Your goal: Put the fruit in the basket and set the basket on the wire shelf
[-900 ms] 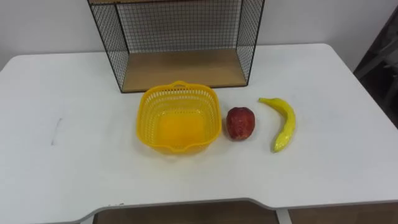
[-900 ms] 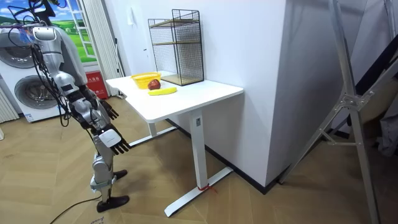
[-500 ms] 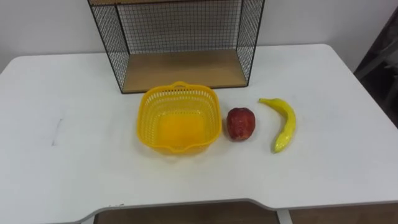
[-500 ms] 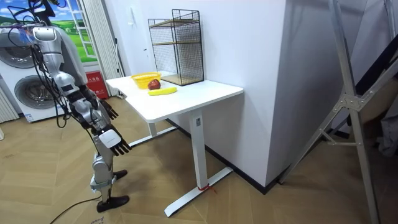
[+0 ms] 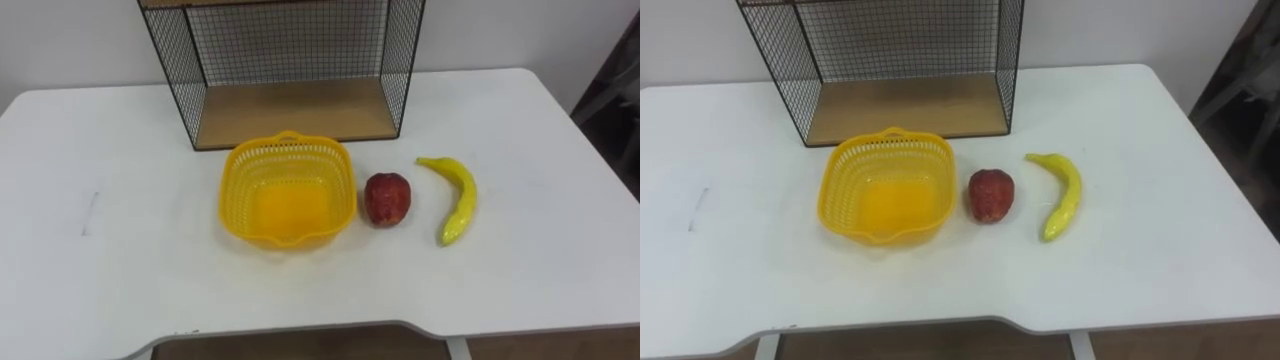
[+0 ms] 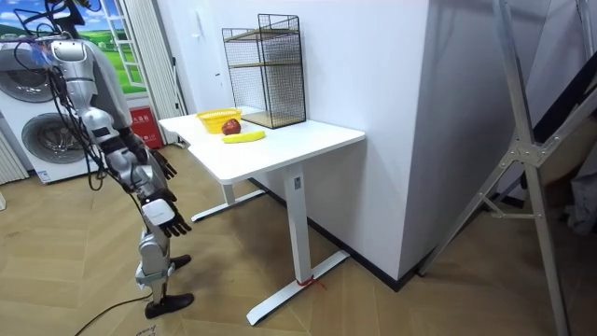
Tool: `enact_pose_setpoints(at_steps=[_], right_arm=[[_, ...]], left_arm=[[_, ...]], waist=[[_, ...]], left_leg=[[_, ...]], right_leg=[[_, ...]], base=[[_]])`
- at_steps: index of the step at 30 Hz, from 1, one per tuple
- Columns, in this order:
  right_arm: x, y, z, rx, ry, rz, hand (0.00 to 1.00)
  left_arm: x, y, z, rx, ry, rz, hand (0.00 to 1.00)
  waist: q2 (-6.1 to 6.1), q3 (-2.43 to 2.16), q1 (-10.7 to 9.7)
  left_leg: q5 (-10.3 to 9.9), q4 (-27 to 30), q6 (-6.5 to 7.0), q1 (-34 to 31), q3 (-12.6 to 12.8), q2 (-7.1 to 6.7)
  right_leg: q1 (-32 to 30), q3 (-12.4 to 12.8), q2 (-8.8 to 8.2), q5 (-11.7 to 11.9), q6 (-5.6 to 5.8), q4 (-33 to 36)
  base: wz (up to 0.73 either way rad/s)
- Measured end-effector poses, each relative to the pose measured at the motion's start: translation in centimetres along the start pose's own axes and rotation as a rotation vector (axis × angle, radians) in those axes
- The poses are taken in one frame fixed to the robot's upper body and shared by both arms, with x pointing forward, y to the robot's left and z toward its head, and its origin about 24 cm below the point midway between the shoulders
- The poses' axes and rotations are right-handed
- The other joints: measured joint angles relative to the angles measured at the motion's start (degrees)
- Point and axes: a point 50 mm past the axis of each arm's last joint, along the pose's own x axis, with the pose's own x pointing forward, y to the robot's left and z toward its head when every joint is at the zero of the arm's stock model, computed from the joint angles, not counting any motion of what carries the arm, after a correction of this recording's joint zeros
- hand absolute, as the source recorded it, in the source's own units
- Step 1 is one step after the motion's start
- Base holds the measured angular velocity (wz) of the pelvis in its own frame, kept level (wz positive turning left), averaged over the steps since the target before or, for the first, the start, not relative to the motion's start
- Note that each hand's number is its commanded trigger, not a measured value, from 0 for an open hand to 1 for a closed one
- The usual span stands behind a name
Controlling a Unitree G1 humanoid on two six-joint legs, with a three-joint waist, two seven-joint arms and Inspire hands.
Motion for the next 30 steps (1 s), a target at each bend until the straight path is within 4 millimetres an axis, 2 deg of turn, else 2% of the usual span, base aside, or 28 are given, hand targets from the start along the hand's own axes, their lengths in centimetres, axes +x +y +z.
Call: enact_pose_setpoints(at_steps=[6,8,10,12,15,19,21,23,25,29,30], right_arm=[[-0.3,-1.1,-2.1,0.288,0.074,-0.058,0.00],[-0.5,-1.6,-2.6,0.395,0.085,-0.086,0.00],[-0.8,-2.5,-3.6,0.591,0.101,-0.133,0.00],[-0.9,-2.9,-3.7,0.707,0.094,-0.158,0.00],[-1.0,-3.5,-3.6,0.900,0.079,-0.212,0.00],[-0.9,-4.2,-2.7,1.125,0.050,-0.277,0.00],[-0.9,-4.6,-2.3,1.179,0.048,-0.307,0.00],[-0.9,-5.2,-1.7,1.261,0.040,-0.340,0.00],[-0.9,-5.6,0.0,1.329,0.010,-0.370,0.00],[-1.1,-6.4,2.2,1.368,-0.045,-0.417,0.00],[-1.3,-6.8,3.3,1.390,-0.076,-0.434,0.00]], left_arm=[[-0.3,0.5,-1.0,-0.068,0.020,0.020,0.00],[-0.4,0.8,-1.4,-0.086,0.029,0.031,0.00],[-0.6,1.4,-2.2,-0.118,0.051,0.054,0.00],[-0.9,1.9,-2.8,-0.123,0.070,0.070,0.00],[-1.4,2.6,-4.3,-0.120,0.120,0.104,0.00],[-2.2,3.2,-6.3,-0.106,0.193,0.145,0.00],[-2.4,3.4,-6.6,-0.097,0.214,0.152,0.00],[-2.4,3.6,-6.7,-0.081,0.224,0.161,0.00],[-2.4,3.9,-6.3,-0.055,0.211,0.179,0.00],[-2.2,4.1,-5.4,-0.033,0.176,0.201,0.00],[-2.2,4.1,-5.3,-0.033,0.172,0.207,0.00]], waist=[[-0.43,-0.01,-0.2],[-0.52,0.03,-1.1],[-0.60,0.03,-1.8],[-0.60,0.04,-2.0],[-0.54,0.06,-3.3],[-0.64,0.05,-4.9],[-0.67,0.04,-5.2],[-0.94,-0.03,-5.8],[-1.05,0.04,-6.3],[-1.41,-0.01,-6.4],[-1.41,0.00,-6.4]], left_leg=[[-0.3,0.0,0.00,0.9,0.2,-0.11],[-0.3,0.0,0.01,0.8,0.0,-0.12],[-0.4,0.1,-0.01,1.3,0.1,-0.12],[-0.4,0.1,-0.03,1.6,0.2,-0.11],[-0.4,0.1,0.00,1.7,0.4,-0.10],[-0.5,0.1,0.10,1.7,0.6,-0.08],[-0.6,0.4,0.19,1.6,0.6,-0.10],[-0.7,0.7,0.29,1.4,0.4,-0.30],[-0.9,1.4,0.35,0.6,0.5,-0.30],[-0.9,1.4,0.34,0.7,0.7,-0.27],[-0.9,1.3,0.35,0.8,0.9,-0.27]], right_leg=[[0.5,0.1,-0.13,-0.6,0.15,0.2],[0.6,0.0,-0.14,-0.7,0.19,0.2],[1.0,-0.1,-0.14,-0.6,0.18,0.1],[1.2,0.3,-0.14,-0.7,0.14,0.2],[1.1,0.5,-0.15,-0.7,0.15,0.3],[1.0,0.5,-0.25,-0.8,0.21,0.5],[0.9,0.4,-0.36,-0.9,0.27,0.7],[0.7,0.2,-0.61,-1.2,0.36,1.4],[-0.2,0.4,-0.72,-1.4,0.37,2.3],[-0.2,0.6,-0.70,-1.4,0.38,2.4],[-0.2,0.8,-0.70,-1.4,0.39,2.4]], base=[[-0.02],[0.02],[-0.02],[-0.06],[-0.03],[-0.01],[0.02],[0.03],[0.00],[-0.02],[-0.06]])
